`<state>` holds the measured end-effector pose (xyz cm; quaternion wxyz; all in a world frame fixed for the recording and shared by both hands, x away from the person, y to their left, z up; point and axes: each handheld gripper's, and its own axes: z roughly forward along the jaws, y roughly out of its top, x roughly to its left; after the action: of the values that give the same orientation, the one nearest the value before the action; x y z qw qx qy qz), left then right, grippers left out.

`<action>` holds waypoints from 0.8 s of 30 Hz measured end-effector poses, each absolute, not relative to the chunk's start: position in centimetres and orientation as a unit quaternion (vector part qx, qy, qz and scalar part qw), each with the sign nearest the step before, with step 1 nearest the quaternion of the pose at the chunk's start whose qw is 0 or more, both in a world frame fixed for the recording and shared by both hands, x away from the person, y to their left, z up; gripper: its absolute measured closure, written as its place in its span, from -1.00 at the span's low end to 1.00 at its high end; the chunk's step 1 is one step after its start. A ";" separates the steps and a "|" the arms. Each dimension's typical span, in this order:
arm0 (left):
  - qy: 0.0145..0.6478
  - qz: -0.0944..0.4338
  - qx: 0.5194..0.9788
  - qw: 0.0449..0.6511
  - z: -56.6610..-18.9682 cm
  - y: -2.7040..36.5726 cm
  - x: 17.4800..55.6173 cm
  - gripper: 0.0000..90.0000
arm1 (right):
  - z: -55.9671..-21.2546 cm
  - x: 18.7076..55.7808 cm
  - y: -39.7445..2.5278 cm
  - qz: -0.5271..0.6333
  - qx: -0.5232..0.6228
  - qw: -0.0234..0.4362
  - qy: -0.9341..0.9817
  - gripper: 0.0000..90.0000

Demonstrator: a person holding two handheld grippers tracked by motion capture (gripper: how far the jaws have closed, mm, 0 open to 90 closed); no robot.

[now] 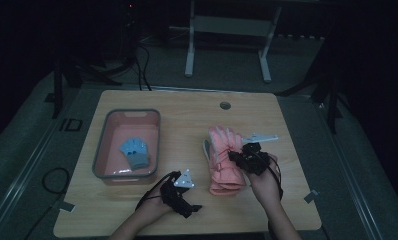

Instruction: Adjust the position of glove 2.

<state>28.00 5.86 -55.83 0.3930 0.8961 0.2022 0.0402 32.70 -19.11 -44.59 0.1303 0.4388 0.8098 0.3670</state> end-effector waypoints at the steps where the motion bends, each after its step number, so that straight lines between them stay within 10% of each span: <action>1: 0.202 0.040 0.896 0.394 -55.8 5.9 28.0 -0.93 | -44.9 32.9 -19.0 0.364 0.439 0.124 0.812 0.99; 18: 0.203 0.039 0.897 0.390 -55.9 5.9 28.1 -0.93 | -49.2 34.4 -18.8 0.347 0.448 0.097 0.818 0.83; 24: 0.208 0.040 0.895 0.392 -55.9 5.9 28.1 -0.93 | -48.5 34.2 -19.4 0.362 0.431 0.094 0.821 0.36</action>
<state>28.08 5.91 -55.94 0.3918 0.8954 0.2079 0.0398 34.23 -19.42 -48.45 0.0944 0.4306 0.8215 0.3618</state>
